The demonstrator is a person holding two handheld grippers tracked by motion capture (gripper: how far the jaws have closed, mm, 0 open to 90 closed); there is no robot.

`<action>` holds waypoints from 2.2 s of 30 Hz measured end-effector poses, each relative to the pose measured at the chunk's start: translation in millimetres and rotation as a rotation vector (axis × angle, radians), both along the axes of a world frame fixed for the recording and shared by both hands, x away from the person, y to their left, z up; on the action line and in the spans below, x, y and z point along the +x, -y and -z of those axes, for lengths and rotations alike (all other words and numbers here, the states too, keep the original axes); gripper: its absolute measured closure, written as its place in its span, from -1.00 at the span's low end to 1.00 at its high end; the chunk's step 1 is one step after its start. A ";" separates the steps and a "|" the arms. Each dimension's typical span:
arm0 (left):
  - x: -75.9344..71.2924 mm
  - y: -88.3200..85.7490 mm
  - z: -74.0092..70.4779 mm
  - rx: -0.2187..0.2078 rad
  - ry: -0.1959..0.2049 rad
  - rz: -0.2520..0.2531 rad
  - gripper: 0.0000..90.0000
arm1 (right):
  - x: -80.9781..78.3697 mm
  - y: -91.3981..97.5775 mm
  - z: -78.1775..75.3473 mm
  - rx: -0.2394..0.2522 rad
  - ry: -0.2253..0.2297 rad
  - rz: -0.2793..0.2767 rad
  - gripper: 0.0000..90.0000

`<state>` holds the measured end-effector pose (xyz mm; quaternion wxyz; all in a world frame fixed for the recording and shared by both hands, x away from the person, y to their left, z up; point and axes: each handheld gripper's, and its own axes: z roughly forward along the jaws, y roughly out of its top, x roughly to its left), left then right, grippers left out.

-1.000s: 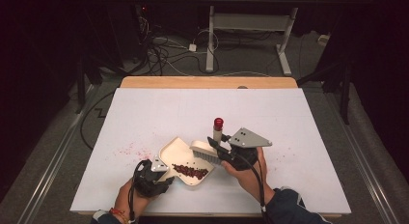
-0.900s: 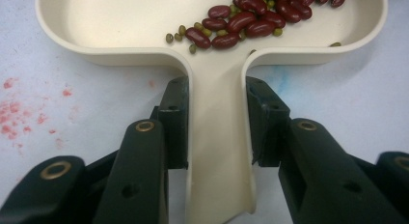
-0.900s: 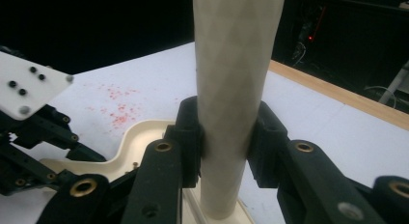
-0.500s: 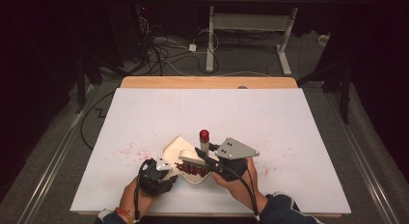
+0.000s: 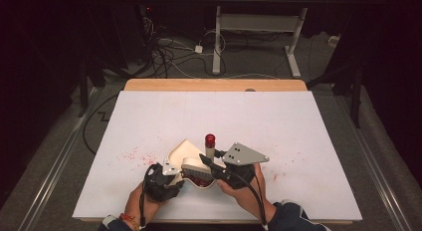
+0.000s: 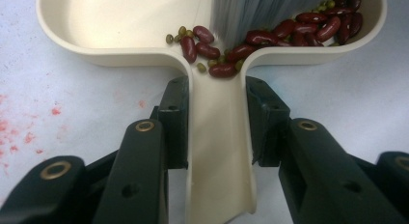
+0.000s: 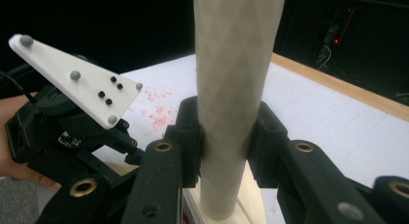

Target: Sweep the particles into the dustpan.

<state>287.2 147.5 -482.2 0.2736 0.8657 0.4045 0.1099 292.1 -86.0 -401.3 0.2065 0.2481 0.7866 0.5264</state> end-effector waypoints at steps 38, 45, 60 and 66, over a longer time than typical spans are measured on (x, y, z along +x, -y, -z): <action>7.4 0.1 -2.2 -0.045 0.005 -0.031 0.41 | -2.2 2.4 -0.2 -0.006 0.039 0.008 0.56; 11.0 -2.5 -2.8 -0.042 0.010 -0.021 0.41 | 2.9 11.2 -6.2 0.015 0.047 0.024 0.56; 14.5 -7.5 0.6 -0.024 0.023 -0.025 0.41 | 14.8 40.3 -15.4 -0.003 0.045 0.023 0.55; 15.0 -8.0 1.7 -0.011 0.025 -0.027 0.41 | 17.2 61.0 -19.2 -0.001 0.054 0.049 0.55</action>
